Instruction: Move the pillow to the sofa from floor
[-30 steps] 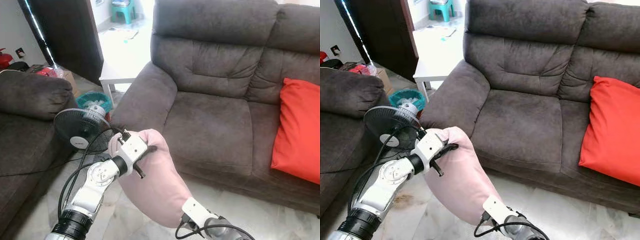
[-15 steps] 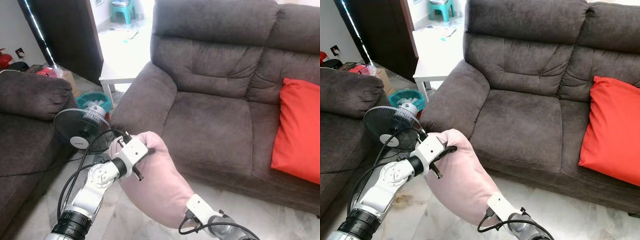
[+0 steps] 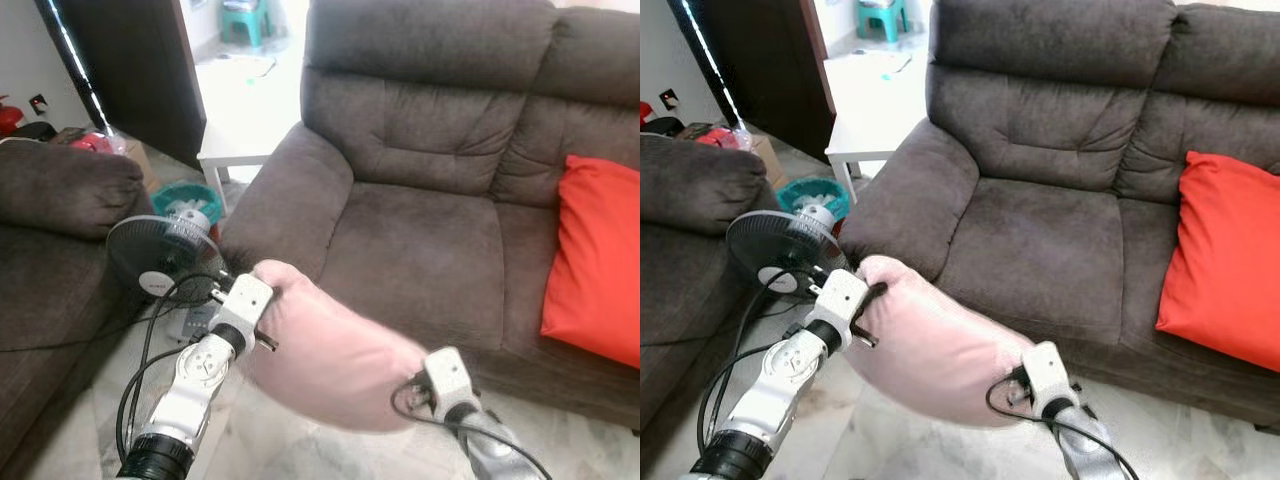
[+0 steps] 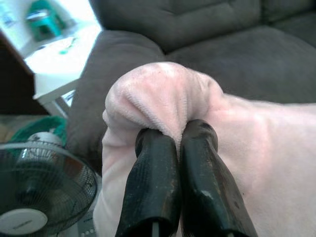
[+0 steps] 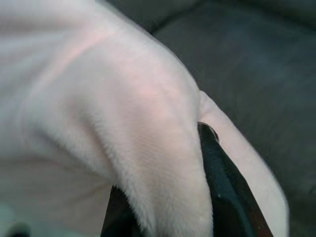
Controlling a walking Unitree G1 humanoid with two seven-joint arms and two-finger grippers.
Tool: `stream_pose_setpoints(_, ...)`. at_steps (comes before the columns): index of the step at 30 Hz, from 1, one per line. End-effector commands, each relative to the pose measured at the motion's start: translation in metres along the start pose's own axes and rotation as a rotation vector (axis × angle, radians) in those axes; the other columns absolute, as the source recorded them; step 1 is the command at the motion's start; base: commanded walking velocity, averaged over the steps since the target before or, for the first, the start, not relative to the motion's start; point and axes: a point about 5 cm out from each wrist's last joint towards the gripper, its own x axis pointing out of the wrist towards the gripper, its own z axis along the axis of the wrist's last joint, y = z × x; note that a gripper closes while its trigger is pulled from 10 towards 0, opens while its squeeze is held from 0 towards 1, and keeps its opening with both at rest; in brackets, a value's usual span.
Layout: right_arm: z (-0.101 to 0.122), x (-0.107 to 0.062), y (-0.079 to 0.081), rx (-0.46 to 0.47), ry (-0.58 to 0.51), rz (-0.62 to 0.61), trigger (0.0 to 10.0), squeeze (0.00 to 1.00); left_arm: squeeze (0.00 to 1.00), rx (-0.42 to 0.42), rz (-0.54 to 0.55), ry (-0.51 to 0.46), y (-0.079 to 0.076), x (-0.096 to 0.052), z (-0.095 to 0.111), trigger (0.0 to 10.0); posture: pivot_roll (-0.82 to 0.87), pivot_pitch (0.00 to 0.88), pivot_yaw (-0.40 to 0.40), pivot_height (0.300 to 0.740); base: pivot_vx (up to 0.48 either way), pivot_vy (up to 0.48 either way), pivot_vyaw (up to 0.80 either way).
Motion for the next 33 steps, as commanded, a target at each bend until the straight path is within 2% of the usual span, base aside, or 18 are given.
stream_pose_setpoints(1, 0.043, 0.005, 0.002, 0.051, -0.184, -0.038, 10.0, 0.0, 0.0, -0.018, 0.02, -0.058, 0.0, 0.006, 0.013, 10.0, 0.09, 0.046, -0.031, 0.74, 0.0, 0.0, 0.0)
stream_pose_setpoints(3, 0.053, 0.005, 0.004, 0.056, -0.218, -0.038, 10.0, 0.0, 0.0, -0.026, 0.028, -0.07, -0.002, 0.008, 0.017, 10.0, 0.08, 0.046, -0.032, 0.74, 0.0, 0.0, 0.0)
stream_pose_setpoints(4, 0.065, 0.003, 0.007, 0.065, -0.263, -0.036, 10.0, 0.0, 0.0, -0.024, 0.043, -0.091, -0.003, 0.009, 0.022, 10.0, 0.08, 0.044, -0.033, 0.74, 0.0, 0.0, 0.0)
stream_pose_setpoints(5, 0.065, 0.003, 0.007, 0.065, -0.263, -0.036, 10.0, 0.0, 0.0, -0.024, 0.043, -0.091, -0.003, 0.009, 0.022, 10.0, 0.08, 0.044, -0.033, 0.74, 0.0, 0.0, 0.0)
stream_pose_setpoints(7, 0.08, -0.001, 0.009, 0.087, -0.322, -0.04, 10.0, 0.0, 0.0, 0.072, 0.048, -0.159, -0.007, 0.01, 0.034, 10.0, 0.08, 0.042, -0.036, 0.74, 0.0, 0.0, 0.0)
stream_pose_setpoints(8, 0.089, -0.005, 0.01, 0.094, -0.365, -0.05, 10.0, 0.0, 0.0, 0.115, 0.086, -0.197, -0.005, 0.01, 0.042, 10.0, 0.08, 0.042, -0.036, 0.74, 0.0, 0.0, 0.0)
stream_pose_setpoints(10, 0.091, -0.006, 0.01, 0.096, -0.375, -0.054, 10.0, 0.0, 0.0, 0.108, 0.104, -0.203, -0.004, 0.01, 0.044, 10.0, 0.07, 0.039, -0.038, 0.74, 0.0, 0.0, 0.0)
stream_pose_setpoints(14, 0.105, -0.018, 0.007, 0.116, -0.419, -0.12, 10.0, 0.0, 0.0, 0.111, 0.174, -0.281, 0.009, 0.007, 0.067, 10.0, 0.08, 0.035, -0.045, 0.74, 0.0, 0.0, 0.0)
stream_pose_setpoints(17, 0.106, -0.021, 0.002, 0.124, -0.417, -0.136, 10.0, 0.0, 0.0, 0.109, 0.188, -0.31, 0.008, 0.006, 0.074, 10.0, 0.08, 0.033, -0.046, 0.74, 0.0, 0.0, 0.0)
stream_pose_setpoints(20, 0.111, -0.025, -0.001, 0.128, -0.439, -0.154, 10.0, 0.0, 0.0, 0.148, 0.199, -0.328, 0.005, 0.005, 0.078, 10.0, 0.07, 0.031, -0.045, 0.74, 0.0, 0.0, 0.0)
stream_pose_setpoints(22, 0.119, -0.032, -0.007, 0.18, -0.485, -0.205, 10.0, 0.0, 0.0, 0.183, 0.221, -0.336, 0.004, 0.001, 0.081, 10.0, 0.07, 0.027, -0.043, 0.74, 0.0, 0.0, 0.0)
stream_pose_setpoints(24, 0.126, -0.038, -0.012, 0.267, -0.525, -0.265, 10.0, 0.0, 0.0, 0.141, 0.224, -0.336, 0.002, -0.003, 0.08, 10.0, 0.07, 0.025, -0.042, 0.74, 0.0, 0.0, 0.0)
stream_pose_setpoints(25, 0.126, -0.038, -0.012, 0.267, -0.525, -0.265, 10.0, 0.0, 0.0, 0.141, 0.224, -0.336, 0.002, -0.003, 0.08, 10.0, 0.07, 0.025, -0.042, 0.74, 0.0, 0.0, 0.0)
stream_pose_setpoints(26, 0.128, -0.042, -0.016, 0.285, -0.547, -0.315, 10.0, 0.0, 0.0, 0.112, 0.207, -0.325, -0.004, -0.006, 0.077, 10.0, 0.07, 0.018, -0.038, 0.74, 0.0, 0.0, 0.0)
stream_pose_setpoints(29, 0.125, -0.042, -0.017, 0.293, -0.545, -0.339, 10.0, 0.0, 0.0, 0.078, 0.155, -0.314, -0.014, -0.008, 0.071, 10.0, 0.07, 0.013, -0.035, 0.74, 0.0, 0.0, 0.0)
stream_pose_setpoints(33, 0.124, -0.04, -0.012, 0.299, -0.532, -0.32, 10.0, 0.0, 0.0, 0.086, 0.132, -0.315, -0.018, -0.005, 0.072, 10.0, 0.06, 0.0, -0.029, 0.74, 0.0, 0.0, 0.0)
